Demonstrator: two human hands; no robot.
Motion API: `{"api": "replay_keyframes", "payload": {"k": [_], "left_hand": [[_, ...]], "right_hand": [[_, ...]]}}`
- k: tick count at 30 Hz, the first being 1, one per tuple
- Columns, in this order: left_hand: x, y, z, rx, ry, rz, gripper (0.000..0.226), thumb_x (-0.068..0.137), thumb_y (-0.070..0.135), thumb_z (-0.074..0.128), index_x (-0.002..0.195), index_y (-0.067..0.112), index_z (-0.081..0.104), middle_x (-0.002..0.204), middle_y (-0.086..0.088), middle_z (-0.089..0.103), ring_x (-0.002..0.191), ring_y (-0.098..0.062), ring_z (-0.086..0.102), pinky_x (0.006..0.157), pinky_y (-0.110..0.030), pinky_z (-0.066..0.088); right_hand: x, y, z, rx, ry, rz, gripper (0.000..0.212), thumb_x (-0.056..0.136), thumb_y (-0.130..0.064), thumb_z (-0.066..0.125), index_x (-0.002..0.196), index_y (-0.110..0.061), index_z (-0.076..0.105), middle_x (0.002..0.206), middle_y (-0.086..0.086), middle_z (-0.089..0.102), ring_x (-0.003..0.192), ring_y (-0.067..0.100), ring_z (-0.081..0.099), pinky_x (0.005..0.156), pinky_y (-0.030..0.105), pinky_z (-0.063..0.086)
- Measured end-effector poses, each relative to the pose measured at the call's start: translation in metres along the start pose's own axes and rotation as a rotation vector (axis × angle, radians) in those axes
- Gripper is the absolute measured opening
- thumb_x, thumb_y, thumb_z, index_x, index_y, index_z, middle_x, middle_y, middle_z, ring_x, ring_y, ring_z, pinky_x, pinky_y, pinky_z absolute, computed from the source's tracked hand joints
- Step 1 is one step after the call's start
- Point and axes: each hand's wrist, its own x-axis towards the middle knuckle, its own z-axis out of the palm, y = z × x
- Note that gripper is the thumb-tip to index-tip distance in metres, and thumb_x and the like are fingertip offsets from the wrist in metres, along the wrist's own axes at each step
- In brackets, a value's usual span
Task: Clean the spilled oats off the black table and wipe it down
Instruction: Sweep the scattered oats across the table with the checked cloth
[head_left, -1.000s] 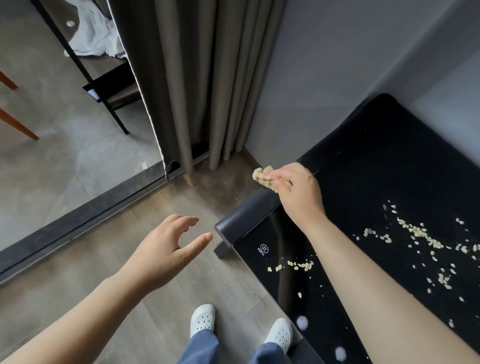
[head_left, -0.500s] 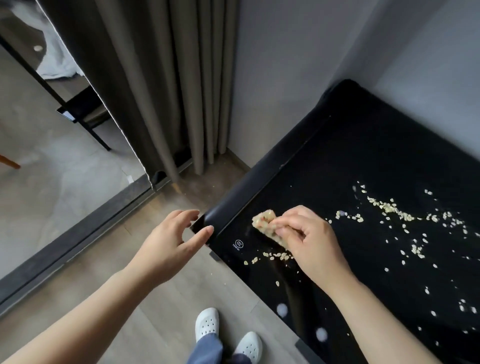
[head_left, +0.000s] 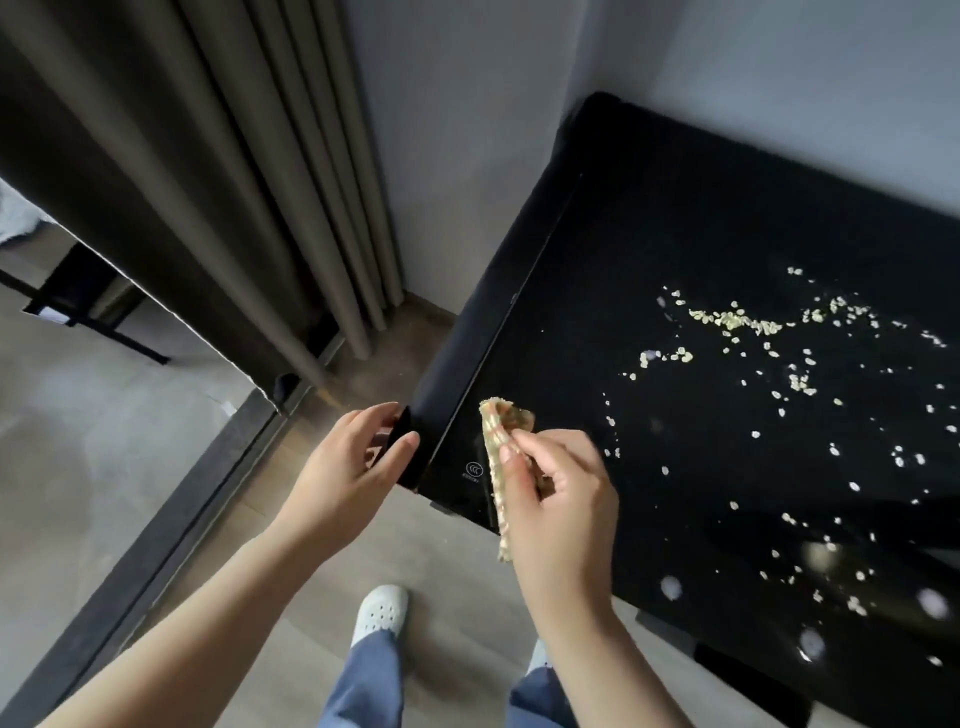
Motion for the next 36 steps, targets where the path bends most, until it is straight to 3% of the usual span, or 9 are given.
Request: {"api": "replay_keyframes", "payload": {"k": [5, 9, 13, 16, 22, 27, 33, 36], "left_hand": [[0.01, -0.021, -0.024, 0.052, -0.178, 0.094, 0.043, 0.088, 0.046, 0.058, 0.126, 0.025, 0.057, 0.112, 0.011, 0.057, 0.097, -0.002, 0.06, 0.088, -0.03, 0.051], [0.021, -0.027, -0.033, 0.108, -0.217, 0.248, 0.043, 0.089, 0.042, 0.057, 0.13, 0.028, 0.052, 0.117, 0.016, 0.05, 0.104, 0.001, 0.054, 0.091, -0.022, 0.046], [0.031, -0.022, -0.03, 0.206, -0.229, 0.458, 0.052, 0.091, 0.036, 0.059, 0.139, 0.021, 0.046, 0.141, 0.014, 0.038, 0.125, 0.0, 0.038, 0.095, 0.002, 0.022], [0.037, -0.017, -0.02, 0.234, -0.232, 0.546, 0.06, 0.088, 0.041, 0.056, 0.142, 0.016, 0.043, 0.152, 0.005, 0.03, 0.137, -0.009, 0.032, 0.106, -0.013, 0.022], [0.041, -0.009, -0.004, 0.269, -0.229, 0.584, 0.061, 0.089, 0.033, 0.063, 0.142, 0.01, 0.042, 0.15, -0.003, 0.029, 0.132, -0.022, 0.041, 0.104, -0.028, 0.037], [0.039, -0.01, 0.0, 0.327, -0.217, 0.591, 0.063, 0.088, 0.035, 0.062, 0.139, 0.005, 0.044, 0.148, -0.01, 0.033, 0.129, -0.03, 0.045, 0.101, -0.032, 0.04], [0.038, -0.011, -0.001, 0.298, -0.204, 0.592, 0.06, 0.091, 0.042, 0.041, 0.14, 0.007, 0.044, 0.148, -0.008, 0.034, 0.131, -0.026, 0.042, 0.104, -0.028, 0.034], [0.039, -0.011, -0.003, 0.286, -0.208, 0.6, 0.059, 0.092, 0.041, 0.039, 0.141, 0.009, 0.044, 0.148, -0.006, 0.033, 0.133, -0.022, 0.039, 0.106, -0.027, 0.031]], "right_hand": [[-0.027, -0.002, 0.039, -0.064, 0.192, 0.061, 0.017, 0.081, -0.007, 0.064, 0.095, -0.008, 0.074, 0.089, -0.001, 0.061, 0.079, 0.015, 0.061, 0.069, 0.028, 0.051], [-0.031, 0.001, 0.06, -0.181, 0.196, 0.07, 0.018, 0.079, -0.013, 0.076, 0.097, -0.01, 0.075, 0.09, -0.001, 0.062, 0.08, 0.015, 0.059, 0.072, 0.014, 0.045], [-0.029, 0.012, 0.064, -0.31, 0.187, -0.048, 0.013, 0.084, -0.017, 0.073, 0.095, -0.01, 0.075, 0.087, 0.0, 0.061, 0.077, 0.016, 0.056, 0.069, 0.017, 0.044], [-0.019, 0.028, 0.044, -0.378, 0.237, -0.051, 0.016, 0.088, -0.02, 0.068, 0.095, -0.009, 0.075, 0.087, 0.001, 0.062, 0.076, 0.017, 0.056, 0.066, 0.019, 0.044], [0.009, 0.061, -0.008, -0.462, 0.348, 0.108, 0.015, 0.085, -0.015, 0.069, 0.096, -0.008, 0.075, 0.091, 0.003, 0.061, 0.079, 0.02, 0.059, 0.07, 0.015, 0.036], [0.015, 0.039, -0.018, -0.334, 0.388, 0.129, 0.012, 0.082, -0.011, 0.071, 0.093, -0.009, 0.076, 0.089, -0.001, 0.06, 0.076, 0.005, 0.053, 0.07, 0.007, 0.038], [-0.008, 0.018, 0.035, -0.202, 0.272, 0.044, 0.012, 0.086, -0.016, 0.066, 0.092, -0.009, 0.074, 0.088, -0.003, 0.058, 0.069, 0.02, 0.059, 0.059, 0.034, 0.05], [0.006, 0.018, 0.052, -0.266, 0.256, 0.017, 0.01, 0.086, -0.014, 0.069, 0.092, -0.008, 0.074, 0.087, -0.002, 0.059, 0.075, 0.016, 0.057, 0.062, 0.024, 0.048]]}}
